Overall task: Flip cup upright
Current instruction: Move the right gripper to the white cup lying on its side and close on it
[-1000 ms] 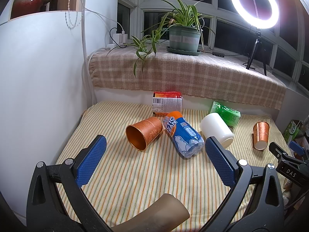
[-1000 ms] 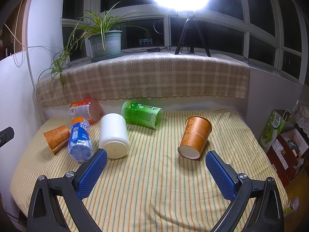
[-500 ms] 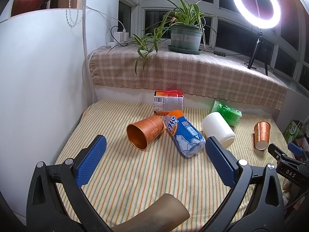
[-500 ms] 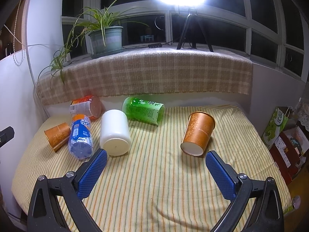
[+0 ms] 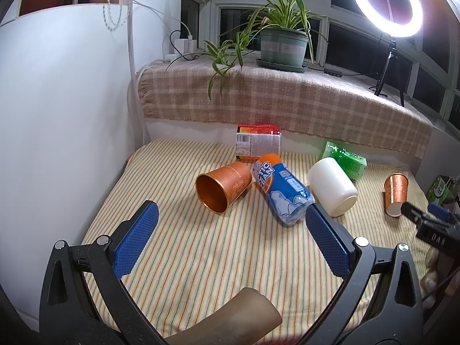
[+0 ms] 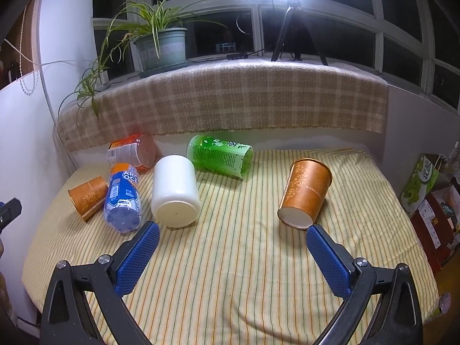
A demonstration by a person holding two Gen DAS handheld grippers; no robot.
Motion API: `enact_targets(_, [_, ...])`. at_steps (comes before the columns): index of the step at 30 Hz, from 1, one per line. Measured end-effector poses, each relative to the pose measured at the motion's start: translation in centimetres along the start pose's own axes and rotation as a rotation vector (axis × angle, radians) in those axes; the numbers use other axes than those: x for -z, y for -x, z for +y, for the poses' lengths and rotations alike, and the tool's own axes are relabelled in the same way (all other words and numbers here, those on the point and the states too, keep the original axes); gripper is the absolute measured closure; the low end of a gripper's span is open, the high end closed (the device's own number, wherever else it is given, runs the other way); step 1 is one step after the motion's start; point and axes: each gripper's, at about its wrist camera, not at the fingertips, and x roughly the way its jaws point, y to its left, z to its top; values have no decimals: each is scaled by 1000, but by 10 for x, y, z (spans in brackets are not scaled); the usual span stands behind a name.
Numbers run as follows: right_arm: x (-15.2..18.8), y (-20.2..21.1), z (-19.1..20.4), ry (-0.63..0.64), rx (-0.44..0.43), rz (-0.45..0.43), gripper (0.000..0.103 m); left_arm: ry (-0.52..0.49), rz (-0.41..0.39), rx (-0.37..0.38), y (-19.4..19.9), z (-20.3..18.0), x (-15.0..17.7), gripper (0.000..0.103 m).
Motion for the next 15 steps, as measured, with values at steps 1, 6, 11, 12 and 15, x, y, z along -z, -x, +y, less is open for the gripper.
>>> enact_targets(1, [-2, -2, 0, 10, -2, 3, 0, 1, 2, -2, 0, 1, 1, 0])
enact_targets(6, [-22, -20, -1, 99, -10, 25, 0, 4, 9, -16, 2, 7, 5, 0])
enact_targets(11, [-41, -42, -5, 157, -37, 61, 0, -2, 25, -31, 0, 12, 10, 0])
enact_targets(12, [-45, -46, -6, 162, -43, 71, 0, -2, 29, -34, 0, 13, 11, 0])
enact_targets(15, [-54, -58, -5, 191, -83, 96, 0, -2, 40, -46, -2, 16, 14, 0])
